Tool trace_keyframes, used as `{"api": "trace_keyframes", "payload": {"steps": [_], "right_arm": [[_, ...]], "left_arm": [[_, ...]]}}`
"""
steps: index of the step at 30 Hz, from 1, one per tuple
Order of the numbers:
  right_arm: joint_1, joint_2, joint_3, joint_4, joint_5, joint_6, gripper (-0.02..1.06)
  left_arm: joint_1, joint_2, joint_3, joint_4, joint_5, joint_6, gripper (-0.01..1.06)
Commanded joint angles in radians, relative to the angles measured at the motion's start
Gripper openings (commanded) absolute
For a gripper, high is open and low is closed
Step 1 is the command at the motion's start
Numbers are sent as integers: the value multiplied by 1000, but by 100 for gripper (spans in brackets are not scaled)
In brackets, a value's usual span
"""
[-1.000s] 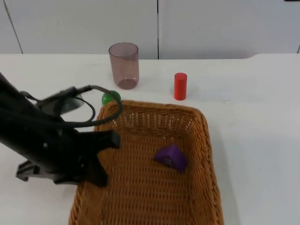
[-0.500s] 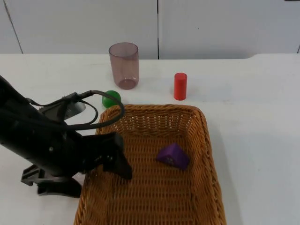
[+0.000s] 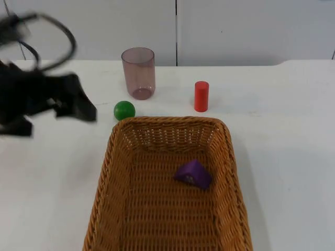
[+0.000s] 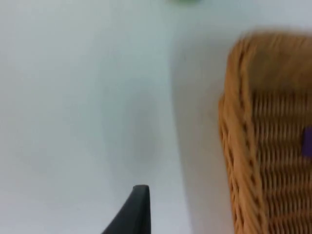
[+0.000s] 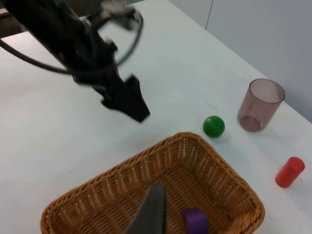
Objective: Pick up the basket with the left hand and place the triangular block into the basket with the right hand.
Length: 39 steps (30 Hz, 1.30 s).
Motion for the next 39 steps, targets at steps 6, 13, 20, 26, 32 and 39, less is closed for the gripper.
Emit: {"api": "trace_keyframes", "payload": {"steps": [6, 13, 20, 26, 32, 39], "right_arm": [[6, -13, 3, -5, -46, 2, 80], [6, -13, 3, -5, -46, 7, 80], [6, -13, 3, -1, -46, 21, 80], [6, -26, 3, 2, -46, 27, 80], [6, -105, 3, 2, -46, 27, 80], [6, -212, 26, -2, 3, 27, 80]], "left_arm": [[4, -343, -3, 166, 59, -107, 105], [4, -562, -3, 274, 116, -170, 105], [4, -735, -3, 601, 261, -424, 105], [4, -849, -3, 739, 360, -555, 105], [4, -953, -3, 835, 436, -666, 105], [4, -1077, -3, 872, 493, -725, 105]]}}
